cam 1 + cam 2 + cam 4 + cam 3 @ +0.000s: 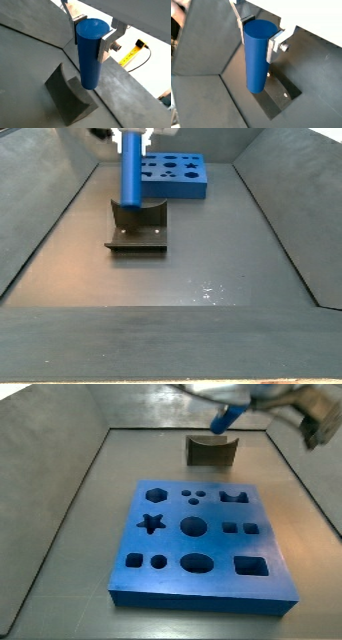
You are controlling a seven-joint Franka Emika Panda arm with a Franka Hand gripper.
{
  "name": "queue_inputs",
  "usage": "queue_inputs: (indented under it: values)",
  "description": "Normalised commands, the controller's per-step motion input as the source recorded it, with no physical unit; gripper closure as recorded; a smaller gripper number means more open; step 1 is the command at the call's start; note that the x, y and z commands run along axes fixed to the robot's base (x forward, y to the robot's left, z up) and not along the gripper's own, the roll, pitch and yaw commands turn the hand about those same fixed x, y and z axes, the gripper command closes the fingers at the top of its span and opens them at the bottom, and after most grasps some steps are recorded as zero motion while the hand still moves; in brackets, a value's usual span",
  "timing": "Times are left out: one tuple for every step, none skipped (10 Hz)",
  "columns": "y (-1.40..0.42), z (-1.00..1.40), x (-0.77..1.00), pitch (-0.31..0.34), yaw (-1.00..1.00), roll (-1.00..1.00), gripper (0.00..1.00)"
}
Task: Pick up the round object. Move up. Place the round object on the fixture. Regrasp the round object. Move to above the board. Insert the round object.
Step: Move to above the board.
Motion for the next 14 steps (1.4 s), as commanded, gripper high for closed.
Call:
queue_inputs:
  values:
    - [-0.27, 1.0, -0.03, -0.116, -0.23, -0.01, 1.0]
    - [-0.23, 1.0, -0.03, -0.022, -0.24, 0.0, 1.0]
    - [-0.21, 1.0, -0.03, 0.041, -0.23, 0.0, 1.0]
    - [-0.12, 0.78, -0.03, 0.12, -0.18, 0.01, 1.0]
    - [-0.08, 0.65, -0.03, 0.15, -0.15, 0.0, 1.0]
    - [-0.03, 0.35, -0.03, 0.203, -0.07, -0.02, 1.0]
    - [-0.02, 0.23, -0.03, 0.22, -0.03, -0.03, 1.0]
    - [-0.01, 0.04, 0.0, 0.221, 0.03, -0.02, 1.0]
    - [-0.01, 0.01, 0.01, 0.211, 0.06, -0.01, 1.0]
    - [-0.9, 0.61, -1.0, 0.151, -0.17, -1.0, 1.0]
    - [-0.89, 0.65, -1.0, 0.137, -0.16, -1.0, 1.0]
    - [-0.79, 0.62, -1.0, 0.116, -0.15, -1.0, 1.0]
    - [-0.73, 0.56, -1.0, 0.115, -0.14, -1.0, 1.0]
    - [-0.63, 0.52, -0.88, 0.122, -0.14, -1.0, 1.0]
